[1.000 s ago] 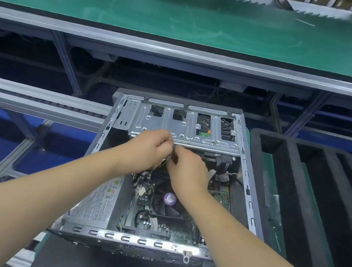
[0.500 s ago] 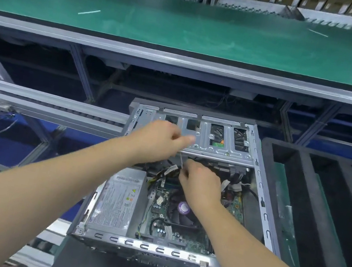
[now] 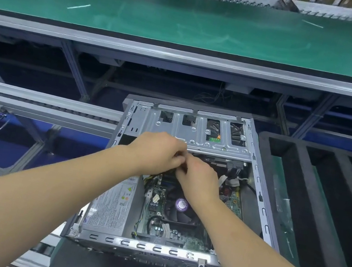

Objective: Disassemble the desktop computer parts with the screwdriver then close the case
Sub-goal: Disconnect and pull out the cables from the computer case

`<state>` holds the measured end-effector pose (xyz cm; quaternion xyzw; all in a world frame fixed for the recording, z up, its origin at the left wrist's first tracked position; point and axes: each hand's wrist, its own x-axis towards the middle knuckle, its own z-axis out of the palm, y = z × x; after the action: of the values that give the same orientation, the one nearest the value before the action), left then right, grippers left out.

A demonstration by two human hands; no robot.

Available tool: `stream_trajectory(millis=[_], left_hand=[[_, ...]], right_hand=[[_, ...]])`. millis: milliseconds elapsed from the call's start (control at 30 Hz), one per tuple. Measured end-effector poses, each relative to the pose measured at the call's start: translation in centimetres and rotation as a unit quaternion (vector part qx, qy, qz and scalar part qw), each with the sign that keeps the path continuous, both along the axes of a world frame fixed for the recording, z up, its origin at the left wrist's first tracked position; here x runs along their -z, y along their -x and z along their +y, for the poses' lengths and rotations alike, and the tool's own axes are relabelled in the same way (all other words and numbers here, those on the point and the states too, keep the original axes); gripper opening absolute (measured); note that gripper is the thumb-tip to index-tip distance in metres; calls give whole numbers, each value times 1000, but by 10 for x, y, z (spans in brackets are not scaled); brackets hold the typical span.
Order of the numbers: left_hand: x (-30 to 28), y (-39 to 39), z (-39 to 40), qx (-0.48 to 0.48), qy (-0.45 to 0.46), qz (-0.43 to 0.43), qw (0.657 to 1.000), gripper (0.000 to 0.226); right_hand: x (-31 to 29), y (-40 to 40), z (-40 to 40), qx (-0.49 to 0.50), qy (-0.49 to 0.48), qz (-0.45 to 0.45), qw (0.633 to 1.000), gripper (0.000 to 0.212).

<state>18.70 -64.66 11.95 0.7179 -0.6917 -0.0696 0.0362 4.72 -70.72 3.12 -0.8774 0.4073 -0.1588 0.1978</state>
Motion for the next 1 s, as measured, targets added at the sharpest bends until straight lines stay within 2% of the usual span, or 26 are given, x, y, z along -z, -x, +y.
stream_trajectory(millis=[167, 333, 467, 600, 667, 700, 767, 833, 933, 1000], left_hand=[[15, 3, 3, -7, 66, 26, 997, 14], [28, 10, 6, -29, 57, 128, 990, 22], [27, 6, 7, -60, 77, 205, 974, 13], [21, 8, 10, -79, 64, 236, 966, 15], [18, 11, 13, -122, 33, 272, 954, 17], [18, 12, 14, -157, 20, 287, 945, 18], [18, 13, 10, -227, -4, 278, 933, 23], [19, 16, 5, -267, -61, 232, 933, 28], [23, 21, -4, -278, -160, 175, 931, 28], [27, 21, -10, -278, -174, 175, 929, 27]], right_hand=[[-4, 0, 1, 16, -32, -24, 999, 13], [-3, 1, 2, 23, -47, 2, 999, 15], [-4, -2, 3, 26, -35, -6, 999, 17], [-2, -4, 3, 31, -25, -6, 999, 13], [1, -1, 3, 31, -22, 4, 999, 6], [2, 0, 3, 31, -18, 10, 999, 11], [5, 4, 3, 27, -7, 25, 999, 18], [5, 7, 3, 23, -3, 32, 999, 17], [3, 9, 2, 24, -5, 34, 999, 21], [1, 10, 1, 24, -13, 38, 999, 24]])
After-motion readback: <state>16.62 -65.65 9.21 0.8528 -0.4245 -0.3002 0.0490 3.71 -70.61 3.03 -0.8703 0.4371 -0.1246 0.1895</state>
